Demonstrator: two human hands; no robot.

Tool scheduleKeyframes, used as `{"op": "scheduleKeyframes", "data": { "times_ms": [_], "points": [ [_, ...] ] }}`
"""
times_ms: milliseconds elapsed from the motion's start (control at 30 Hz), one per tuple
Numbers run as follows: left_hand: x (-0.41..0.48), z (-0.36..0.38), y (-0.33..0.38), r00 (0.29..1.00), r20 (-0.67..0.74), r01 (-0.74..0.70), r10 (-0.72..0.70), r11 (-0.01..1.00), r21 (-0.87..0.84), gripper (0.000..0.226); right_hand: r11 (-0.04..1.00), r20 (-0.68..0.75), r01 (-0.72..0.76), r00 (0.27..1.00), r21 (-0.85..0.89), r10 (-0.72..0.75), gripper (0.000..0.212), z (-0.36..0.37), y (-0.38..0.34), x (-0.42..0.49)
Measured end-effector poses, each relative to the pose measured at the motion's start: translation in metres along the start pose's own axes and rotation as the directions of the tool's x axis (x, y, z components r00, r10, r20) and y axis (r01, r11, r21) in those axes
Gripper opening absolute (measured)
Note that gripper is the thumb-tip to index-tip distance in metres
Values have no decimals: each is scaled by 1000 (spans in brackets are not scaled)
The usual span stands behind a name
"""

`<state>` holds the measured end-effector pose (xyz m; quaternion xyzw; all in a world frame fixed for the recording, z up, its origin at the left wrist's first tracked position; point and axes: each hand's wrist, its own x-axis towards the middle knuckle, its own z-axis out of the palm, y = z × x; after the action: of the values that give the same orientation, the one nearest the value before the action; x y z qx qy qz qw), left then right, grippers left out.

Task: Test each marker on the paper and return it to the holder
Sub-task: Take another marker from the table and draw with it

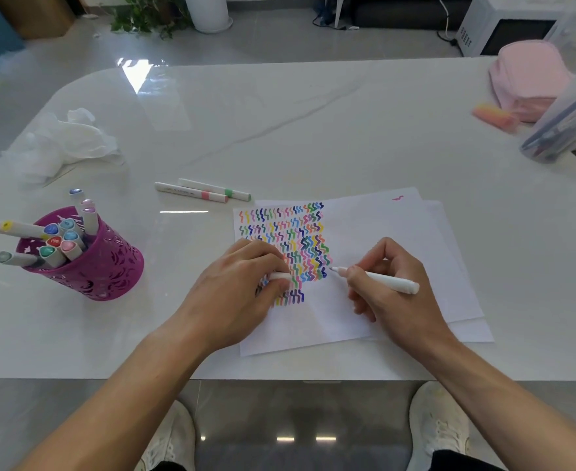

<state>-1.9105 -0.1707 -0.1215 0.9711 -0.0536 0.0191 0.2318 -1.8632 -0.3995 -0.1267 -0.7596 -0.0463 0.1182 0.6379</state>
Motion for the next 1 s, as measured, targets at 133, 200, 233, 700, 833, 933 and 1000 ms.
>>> {"op": "scheduleKeyframes", "data": {
  "times_ms": [133, 200, 233, 700, 833, 933, 1000],
  "points": [
    [0, 1, -1, 1000, -1, 4, -4, 1000, 2, 24, 1000, -15, -1, 1000, -15, 0, 27, 0, 2, 0],
    [0, 2, -1, 1000, -3, 8, -8, 1000, 3, 24, 1000, -17, -5, 1000, -6, 5, 27, 1, 3, 0],
    [0, 2, -1, 1000, -5, 9, -9, 1000, 1, 23, 1000, -14, -9, 1000, -2, 9, 27, 1, 3, 0],
    [1, 1, -1, 1000, 0, 26, -26, 1000, -10, 23, 996, 15, -47, 999, -80, 49, 24, 2, 0, 0],
    [1, 1, 0, 999, 7, 36, -36, 999, -2, 24, 994, -14, -64, 998, -92, 63, 26, 3, -1, -1],
    [2, 0, 1, 999, 7, 41, -41, 999, 1, 23, 993, -31, -65, 998, -99, 62, 25, 3, -1, -1],
    [2, 0, 2, 999, 6, 46, -46, 999, -1, 23, 992, -7, -69, 998, -105, 69, 25, 3, -2, -1]
  ]
}}
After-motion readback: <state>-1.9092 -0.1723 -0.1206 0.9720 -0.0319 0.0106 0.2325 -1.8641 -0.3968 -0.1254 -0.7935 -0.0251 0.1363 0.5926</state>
